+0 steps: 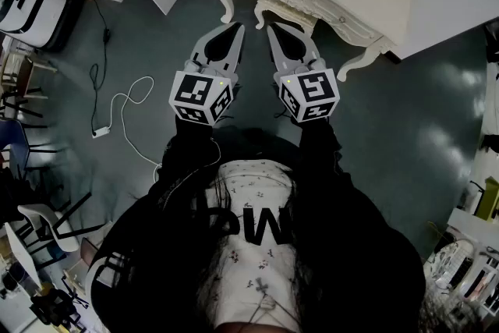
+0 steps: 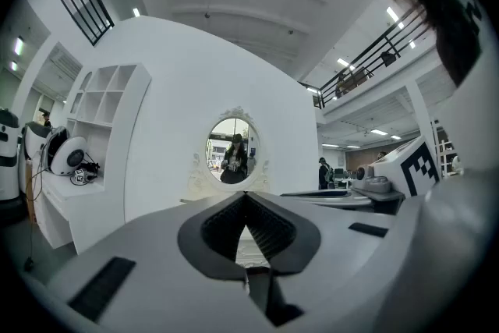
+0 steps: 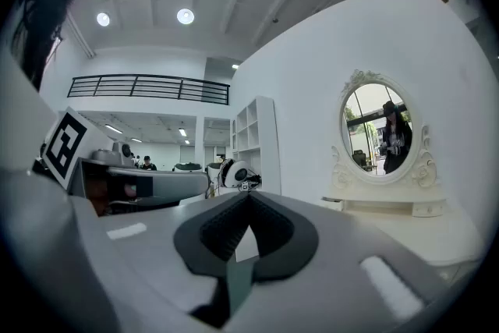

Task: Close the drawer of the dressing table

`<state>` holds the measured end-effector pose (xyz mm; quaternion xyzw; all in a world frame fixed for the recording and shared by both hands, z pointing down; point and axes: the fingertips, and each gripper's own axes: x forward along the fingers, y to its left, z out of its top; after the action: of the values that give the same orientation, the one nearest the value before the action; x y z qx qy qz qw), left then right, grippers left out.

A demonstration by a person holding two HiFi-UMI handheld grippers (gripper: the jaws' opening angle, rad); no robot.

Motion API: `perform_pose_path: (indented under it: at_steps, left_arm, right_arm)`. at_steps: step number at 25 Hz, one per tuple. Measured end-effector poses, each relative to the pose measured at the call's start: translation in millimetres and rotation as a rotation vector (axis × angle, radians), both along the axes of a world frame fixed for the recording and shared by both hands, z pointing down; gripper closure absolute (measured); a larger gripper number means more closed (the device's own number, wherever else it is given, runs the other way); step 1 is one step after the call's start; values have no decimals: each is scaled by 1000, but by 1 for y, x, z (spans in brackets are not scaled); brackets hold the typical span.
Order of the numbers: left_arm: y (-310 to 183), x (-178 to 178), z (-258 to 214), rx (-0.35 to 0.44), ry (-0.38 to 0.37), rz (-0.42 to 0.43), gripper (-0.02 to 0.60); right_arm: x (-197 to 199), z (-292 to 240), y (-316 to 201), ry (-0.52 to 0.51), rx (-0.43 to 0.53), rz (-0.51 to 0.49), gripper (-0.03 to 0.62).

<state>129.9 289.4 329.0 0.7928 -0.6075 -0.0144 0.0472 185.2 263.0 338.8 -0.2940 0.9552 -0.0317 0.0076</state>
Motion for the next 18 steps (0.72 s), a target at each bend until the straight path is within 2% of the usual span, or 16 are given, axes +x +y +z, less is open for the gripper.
perform_pose_path:
  at_steps: [11,18]
  left_arm:
    - [-5,-5,7,-28,6,-27,581]
    - [-5,-21,18,-54,13,-59,581]
  right_arm:
    - [1,6,-10,-16,-20,3,586]
    - [-15,18,-16,-17,-52,-25,586]
